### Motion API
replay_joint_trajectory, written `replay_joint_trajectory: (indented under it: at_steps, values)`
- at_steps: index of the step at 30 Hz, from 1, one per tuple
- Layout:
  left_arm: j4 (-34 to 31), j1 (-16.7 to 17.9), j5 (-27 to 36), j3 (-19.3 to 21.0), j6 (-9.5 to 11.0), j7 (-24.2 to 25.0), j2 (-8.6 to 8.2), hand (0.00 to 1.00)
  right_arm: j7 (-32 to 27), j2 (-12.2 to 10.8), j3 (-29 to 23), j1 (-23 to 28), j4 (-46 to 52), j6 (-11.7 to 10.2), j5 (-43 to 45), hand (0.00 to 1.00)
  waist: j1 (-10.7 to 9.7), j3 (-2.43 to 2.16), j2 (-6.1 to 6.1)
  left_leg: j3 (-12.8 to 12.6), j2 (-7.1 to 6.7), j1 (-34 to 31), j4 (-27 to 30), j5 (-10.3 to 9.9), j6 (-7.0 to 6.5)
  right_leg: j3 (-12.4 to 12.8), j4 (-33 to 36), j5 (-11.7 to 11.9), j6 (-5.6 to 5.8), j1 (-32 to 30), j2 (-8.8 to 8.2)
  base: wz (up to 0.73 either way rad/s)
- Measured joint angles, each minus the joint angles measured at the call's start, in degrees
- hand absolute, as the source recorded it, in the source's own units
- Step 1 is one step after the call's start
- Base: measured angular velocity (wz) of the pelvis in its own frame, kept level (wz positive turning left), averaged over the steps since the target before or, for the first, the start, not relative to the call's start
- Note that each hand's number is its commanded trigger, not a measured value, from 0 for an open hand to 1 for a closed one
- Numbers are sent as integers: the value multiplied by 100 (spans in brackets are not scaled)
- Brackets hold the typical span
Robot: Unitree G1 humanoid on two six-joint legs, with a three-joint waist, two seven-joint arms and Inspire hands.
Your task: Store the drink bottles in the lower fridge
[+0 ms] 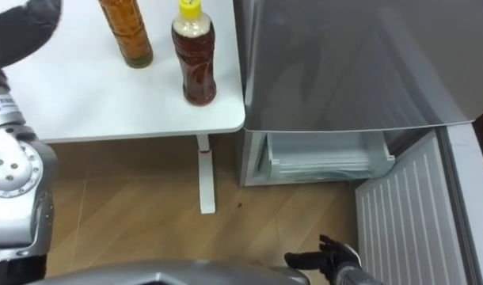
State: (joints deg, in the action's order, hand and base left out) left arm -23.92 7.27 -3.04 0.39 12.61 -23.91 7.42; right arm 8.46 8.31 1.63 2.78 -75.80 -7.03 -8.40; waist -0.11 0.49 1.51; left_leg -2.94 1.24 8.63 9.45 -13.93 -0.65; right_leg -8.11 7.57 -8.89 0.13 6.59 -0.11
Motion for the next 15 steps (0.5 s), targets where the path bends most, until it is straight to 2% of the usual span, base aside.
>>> replay_joint_trajectory:
  at_steps: [8,12,15]
  values:
    - [-10,-247,-50,-315,1,708,105,0,65,10,167,-167,-106,-79,214,0,-181,17,19,-3,-2,-8,9,2,0,32,3,0,0,26,0,-1]
    - [-9,-262,-42,-594,-5,1141,148,0,154,34,219,-206,-121,-83,207,0,-223,29,-13,-21,-2,5,15,2,0,80,8,0,0,33,2,0]
    - [-5,-263,-43,-676,-26,1420,157,0,195,35,216,-279,-226,-88,186,0,-277,22,-41,-35,1,4,17,2,0,97,7,0,0,25,7,0]
